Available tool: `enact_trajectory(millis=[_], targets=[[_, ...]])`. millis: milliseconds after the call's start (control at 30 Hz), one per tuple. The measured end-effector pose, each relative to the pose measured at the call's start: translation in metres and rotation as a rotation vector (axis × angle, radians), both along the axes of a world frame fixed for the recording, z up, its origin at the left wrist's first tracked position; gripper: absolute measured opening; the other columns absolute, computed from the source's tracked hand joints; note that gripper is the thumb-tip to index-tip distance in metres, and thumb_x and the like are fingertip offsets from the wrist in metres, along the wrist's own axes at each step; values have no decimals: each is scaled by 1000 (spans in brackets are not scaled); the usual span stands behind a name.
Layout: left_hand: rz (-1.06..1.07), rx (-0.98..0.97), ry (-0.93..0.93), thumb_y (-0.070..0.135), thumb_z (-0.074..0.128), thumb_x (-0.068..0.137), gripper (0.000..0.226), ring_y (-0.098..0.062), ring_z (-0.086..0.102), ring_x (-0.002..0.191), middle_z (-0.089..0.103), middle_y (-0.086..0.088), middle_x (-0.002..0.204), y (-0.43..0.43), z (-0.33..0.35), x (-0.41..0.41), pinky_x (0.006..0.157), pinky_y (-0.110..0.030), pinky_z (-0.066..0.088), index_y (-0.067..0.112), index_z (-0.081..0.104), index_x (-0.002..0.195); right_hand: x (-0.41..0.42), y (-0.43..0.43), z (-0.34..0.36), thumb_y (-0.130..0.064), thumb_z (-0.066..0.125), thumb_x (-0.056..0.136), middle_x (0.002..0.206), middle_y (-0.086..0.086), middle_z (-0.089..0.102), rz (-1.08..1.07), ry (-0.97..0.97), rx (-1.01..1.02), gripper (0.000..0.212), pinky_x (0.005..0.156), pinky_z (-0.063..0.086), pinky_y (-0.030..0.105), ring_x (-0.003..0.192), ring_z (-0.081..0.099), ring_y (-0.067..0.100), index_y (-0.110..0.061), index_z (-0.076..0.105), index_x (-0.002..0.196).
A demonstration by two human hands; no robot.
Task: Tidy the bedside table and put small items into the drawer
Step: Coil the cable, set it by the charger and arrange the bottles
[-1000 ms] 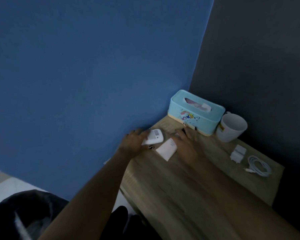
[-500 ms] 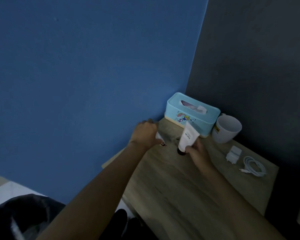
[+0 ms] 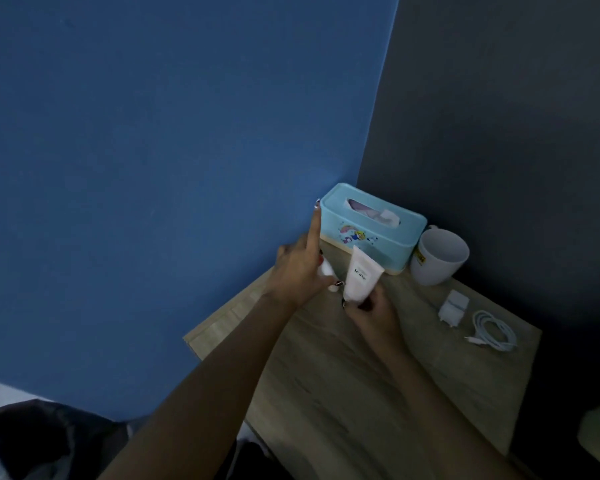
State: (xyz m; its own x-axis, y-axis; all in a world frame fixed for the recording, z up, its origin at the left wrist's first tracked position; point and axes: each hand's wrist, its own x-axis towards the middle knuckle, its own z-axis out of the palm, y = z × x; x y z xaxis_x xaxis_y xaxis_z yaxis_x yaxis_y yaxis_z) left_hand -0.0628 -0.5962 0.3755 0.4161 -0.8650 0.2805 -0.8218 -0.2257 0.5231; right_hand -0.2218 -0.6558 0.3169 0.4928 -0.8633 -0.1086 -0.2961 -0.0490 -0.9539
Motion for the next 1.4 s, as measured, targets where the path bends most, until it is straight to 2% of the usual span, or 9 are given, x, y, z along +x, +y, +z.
enact_trajectory(millis=[133,300,433,600,800,900,1067,1267,1400], targets=[[44,-17,-63,24,66,70,116,-20,59,94,62,0,100,-13,2,-8,88,-38,43,17,-18,150,0,1,-3,-17,74,80,127,-5,60,-28,-42,-5,54,91,50,31,117,55,12,-30,50,126],[63,21,-177,40,64,68,122,-26,58,87,62,-5,97,-23,-4,-13,84,-40,42,22,-30,143,1,1,-7,-15,69,85,118,-9,58,-66,-15,-92,45,84,44,21,109,54,6,-20,54,126],[111,25,-210,42,63,71,117,-27,58,85,63,-8,97,-32,-2,-14,82,-39,42,15,-22,147,1,2,-13,-16,67,85,109,0,66,-107,-2,-200,29,78,45,19,102,60,12,-19,62,114],[143,-95,-70,38,56,86,98,-30,59,95,65,-10,104,-33,-14,-16,89,-43,42,14,-14,150,2,5,-13,-12,67,85,114,-7,65,-152,-74,-185,38,86,49,22,109,60,8,-27,56,118],[83,-143,234,56,71,68,123,-18,58,115,58,1,129,-18,-42,-12,95,-45,49,25,-15,150,3,7,-14,-18,77,76,119,-13,59,-209,-122,-158,57,91,51,28,114,57,7,-49,47,112],[117,-118,353,56,74,63,123,-17,53,123,52,4,138,-13,-57,-17,99,-44,47,32,-10,150,3,8,-14,-22,81,73,114,-12,57,-226,-81,-187,56,89,52,29,108,57,6,-40,47,113],[184,-147,412,44,77,68,88,-19,56,116,56,0,129,-25,-71,-22,96,-43,49,25,29,138,2,7,-12,-13,78,76,117,-13,55,-268,-92,-182,57,82,47,10,109,55,2,-28,44,119],[257,-128,391,38,80,66,76,-24,58,108,60,-4,118,-36,-77,-12,90,-45,51,18,38,126,5,-9,-17,-15,76,78,118,4,64,-259,-71,-182,37,79,48,11,109,61,11,-25,56,108],[308,-170,372,37,80,67,76,-24,58,107,59,-6,119,-42,-76,2,89,-44,50,17,37,128,10,-25,-13,-12,73,80,114,-4,66,-212,-72,-192,39,80,47,7,99,60,-4,-28,58,112]])
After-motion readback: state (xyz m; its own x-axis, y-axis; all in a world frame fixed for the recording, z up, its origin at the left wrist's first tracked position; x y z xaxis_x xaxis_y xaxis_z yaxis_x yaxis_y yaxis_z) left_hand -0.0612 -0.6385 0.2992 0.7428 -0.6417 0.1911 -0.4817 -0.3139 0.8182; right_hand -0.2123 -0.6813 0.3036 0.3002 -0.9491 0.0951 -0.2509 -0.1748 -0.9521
